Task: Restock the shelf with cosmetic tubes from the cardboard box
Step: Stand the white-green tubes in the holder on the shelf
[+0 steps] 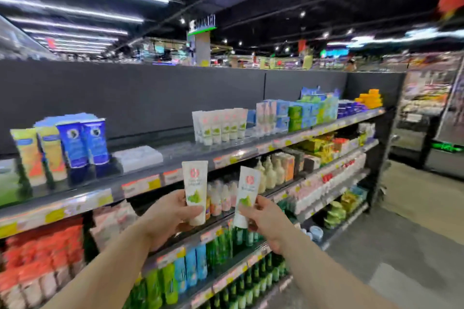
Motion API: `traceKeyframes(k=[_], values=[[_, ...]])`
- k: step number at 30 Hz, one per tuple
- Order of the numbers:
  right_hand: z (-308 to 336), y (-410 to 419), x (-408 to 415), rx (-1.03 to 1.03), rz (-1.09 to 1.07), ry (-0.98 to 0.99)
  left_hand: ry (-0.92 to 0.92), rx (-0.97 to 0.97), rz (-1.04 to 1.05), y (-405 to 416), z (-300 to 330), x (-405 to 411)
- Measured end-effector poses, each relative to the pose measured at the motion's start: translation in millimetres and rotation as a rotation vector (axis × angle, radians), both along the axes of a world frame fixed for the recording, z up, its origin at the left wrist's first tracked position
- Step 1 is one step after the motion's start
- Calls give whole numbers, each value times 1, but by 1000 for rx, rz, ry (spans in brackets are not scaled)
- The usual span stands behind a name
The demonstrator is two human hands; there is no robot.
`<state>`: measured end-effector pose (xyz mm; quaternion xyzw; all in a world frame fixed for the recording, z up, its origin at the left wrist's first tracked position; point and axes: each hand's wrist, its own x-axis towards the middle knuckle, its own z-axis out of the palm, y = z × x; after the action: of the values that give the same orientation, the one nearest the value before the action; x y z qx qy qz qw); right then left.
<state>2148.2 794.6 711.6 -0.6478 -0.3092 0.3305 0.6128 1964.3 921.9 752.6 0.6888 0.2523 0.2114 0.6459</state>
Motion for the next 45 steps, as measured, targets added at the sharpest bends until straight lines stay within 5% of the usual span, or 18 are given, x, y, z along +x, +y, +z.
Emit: traceKeyframes(k=[13, 24, 32, 45], values=[[64, 169, 114, 136, -45, -192, -53, 155, 233, 150, 47, 115], [85, 285, 191, 53, 146, -554, -63, 144, 500, 171, 48, 178], [60, 310, 214, 108, 424, -713, -97, 108, 641, 156, 38, 207], [58, 314, 217, -62, 420, -882, 44, 221, 763, 150, 39, 224]])
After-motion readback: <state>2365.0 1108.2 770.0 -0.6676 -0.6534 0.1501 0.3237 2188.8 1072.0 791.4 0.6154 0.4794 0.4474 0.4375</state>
